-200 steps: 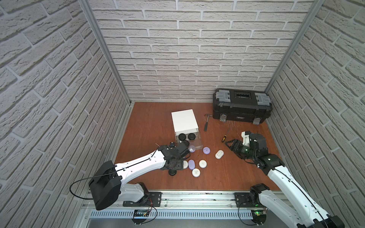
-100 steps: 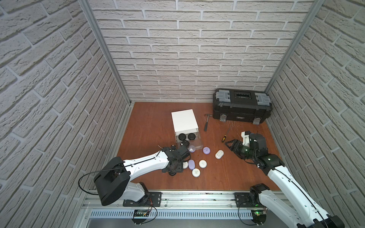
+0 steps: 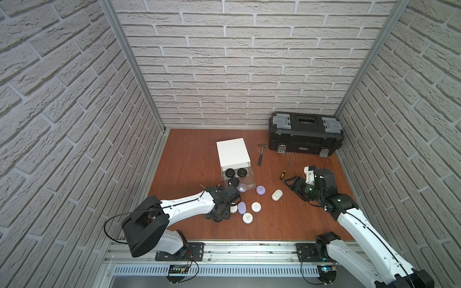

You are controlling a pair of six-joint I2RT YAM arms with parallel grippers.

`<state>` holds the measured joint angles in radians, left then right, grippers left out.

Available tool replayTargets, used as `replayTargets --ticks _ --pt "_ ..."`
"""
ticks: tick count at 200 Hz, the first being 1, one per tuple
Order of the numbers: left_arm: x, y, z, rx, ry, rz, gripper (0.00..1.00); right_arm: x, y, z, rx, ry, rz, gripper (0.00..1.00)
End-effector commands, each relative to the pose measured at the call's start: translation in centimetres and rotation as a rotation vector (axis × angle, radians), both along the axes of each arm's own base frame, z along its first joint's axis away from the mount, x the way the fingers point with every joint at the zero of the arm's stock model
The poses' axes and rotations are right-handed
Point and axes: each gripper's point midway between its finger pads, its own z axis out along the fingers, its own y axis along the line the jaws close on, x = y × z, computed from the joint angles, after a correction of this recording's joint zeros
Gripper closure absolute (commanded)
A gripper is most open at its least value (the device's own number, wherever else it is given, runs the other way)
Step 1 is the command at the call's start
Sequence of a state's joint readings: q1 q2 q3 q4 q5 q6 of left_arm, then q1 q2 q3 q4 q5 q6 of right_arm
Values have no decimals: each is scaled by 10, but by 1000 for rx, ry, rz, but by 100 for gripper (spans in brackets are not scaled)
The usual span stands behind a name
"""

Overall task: Put the bluetooth earphones in the drawer according to color
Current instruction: Pick up the Bluetooth earphone from the center of the board.

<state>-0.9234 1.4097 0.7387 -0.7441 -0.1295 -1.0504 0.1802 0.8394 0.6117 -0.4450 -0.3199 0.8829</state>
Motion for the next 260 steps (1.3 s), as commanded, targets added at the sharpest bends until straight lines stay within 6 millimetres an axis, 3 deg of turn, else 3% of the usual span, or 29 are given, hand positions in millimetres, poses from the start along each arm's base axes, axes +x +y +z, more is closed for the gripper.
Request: replayTargets --ticks 1,46,92,135,178,220,234,260 --pt "-4 5 -8 10 25 6 34 8 1 16 13 -56 5 34" --pt "-6 4 -14 3 41 5 37 8 1 15 13 -52 4 34" --pt "-6 5 -14 9 45 4 50 7 1 14 12 -52 5 34" --pt "-10 15 -2 42 31 1 55 7 0 15 13 -54 3 34" --pt "-15 36 42 76 -37 2 56 7 0 14 12 -58 4 34" --pt "-7 58 101 107 -140 -19 56 6 0 7 15 -50 2 34" --pt "3 54 124 104 -174 -57 56 6 1 7 16 -49 1 34" --pt "38 24 180 46 -281 -150 57 6 0 5 14 -47 0 34"
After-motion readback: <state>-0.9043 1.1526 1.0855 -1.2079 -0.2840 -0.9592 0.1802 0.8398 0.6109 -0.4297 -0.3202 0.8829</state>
